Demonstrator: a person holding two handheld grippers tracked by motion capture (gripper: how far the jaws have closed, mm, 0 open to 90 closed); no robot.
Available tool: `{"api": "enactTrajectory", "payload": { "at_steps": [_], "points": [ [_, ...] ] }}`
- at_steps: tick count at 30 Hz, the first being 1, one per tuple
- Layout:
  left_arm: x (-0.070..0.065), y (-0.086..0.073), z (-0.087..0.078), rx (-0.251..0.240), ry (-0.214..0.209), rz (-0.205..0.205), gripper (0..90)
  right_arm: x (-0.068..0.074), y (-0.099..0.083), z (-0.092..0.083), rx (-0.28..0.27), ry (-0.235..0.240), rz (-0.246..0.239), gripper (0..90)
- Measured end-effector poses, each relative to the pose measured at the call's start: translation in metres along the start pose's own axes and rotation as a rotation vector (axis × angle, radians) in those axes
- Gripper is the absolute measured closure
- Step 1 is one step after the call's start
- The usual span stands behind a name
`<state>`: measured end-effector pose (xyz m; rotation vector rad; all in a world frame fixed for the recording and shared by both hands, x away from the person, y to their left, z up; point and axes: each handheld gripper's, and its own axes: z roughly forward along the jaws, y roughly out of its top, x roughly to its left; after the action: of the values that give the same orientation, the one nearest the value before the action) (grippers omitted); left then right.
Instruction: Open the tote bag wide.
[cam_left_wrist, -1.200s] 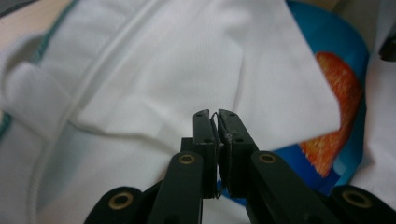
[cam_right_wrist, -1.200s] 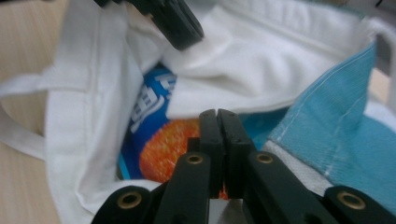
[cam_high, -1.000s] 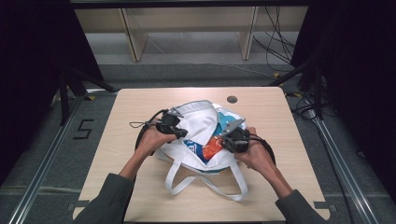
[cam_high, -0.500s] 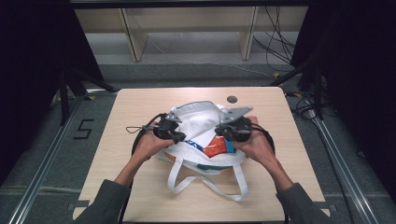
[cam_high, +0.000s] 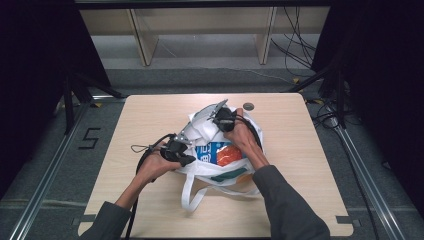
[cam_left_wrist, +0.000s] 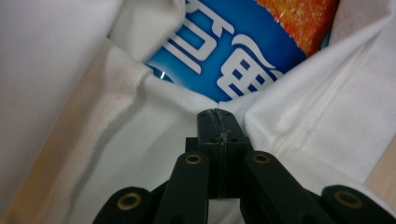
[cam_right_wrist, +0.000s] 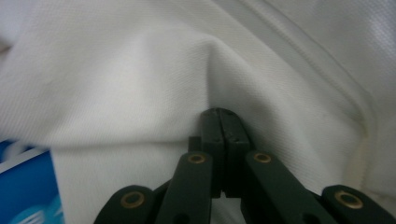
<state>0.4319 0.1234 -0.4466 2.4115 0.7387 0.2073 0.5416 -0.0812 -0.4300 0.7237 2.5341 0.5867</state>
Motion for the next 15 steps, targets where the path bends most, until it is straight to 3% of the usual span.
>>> {"api": "enactTrajectory", "payload": {
  "at_steps": [5,6,8,10,11,12,13,14,15],
  "points": [
    [-0.006,-0.002,-0.002,0.020,0.011,0.028,89.6,-0.009,0.005,0.018,0.062,-0.044,0.030,90.0],
    [-0.004,-0.002,-0.004,0.011,0.005,0.031,89.5,-0.014,0.003,0.025,0.089,-0.078,0.026,90.0],
    [-0.003,-0.001,-0.005,0.008,-0.004,0.014,89.4,-0.016,0.002,0.026,0.090,-0.057,0.035,90.0],
    [-0.002,0.002,-0.007,-0.011,0.005,0.007,87.0,-0.020,0.002,0.011,0.035,-0.022,0.082,90.0],
    [0.001,0.009,-0.012,-0.055,0.004,-0.004,85.4,-0.023,0.002,0.002,-0.007,0.000,0.114,90.0],
    [0.001,0.009,-0.012,-0.055,0.004,-0.004,84.6,-0.023,0.002,0.002,-0.007,0.000,0.114,90.0],
    [0.002,0.015,-0.015,-0.093,0.009,-0.026,84.8,-0.028,0.000,-0.015,-0.102,0.040,0.132,90.0],
    [0.004,0.029,-0.018,-0.135,0.011,-0.035,84.8,-0.032,-0.004,-0.024,-0.130,0.047,0.097,90.0],
    [0.004,0.029,-0.018,-0.135,0.011,-0.035,84.9,-0.032,-0.004,-0.024,-0.130,0.047,0.097,90.0]
  ]
}}
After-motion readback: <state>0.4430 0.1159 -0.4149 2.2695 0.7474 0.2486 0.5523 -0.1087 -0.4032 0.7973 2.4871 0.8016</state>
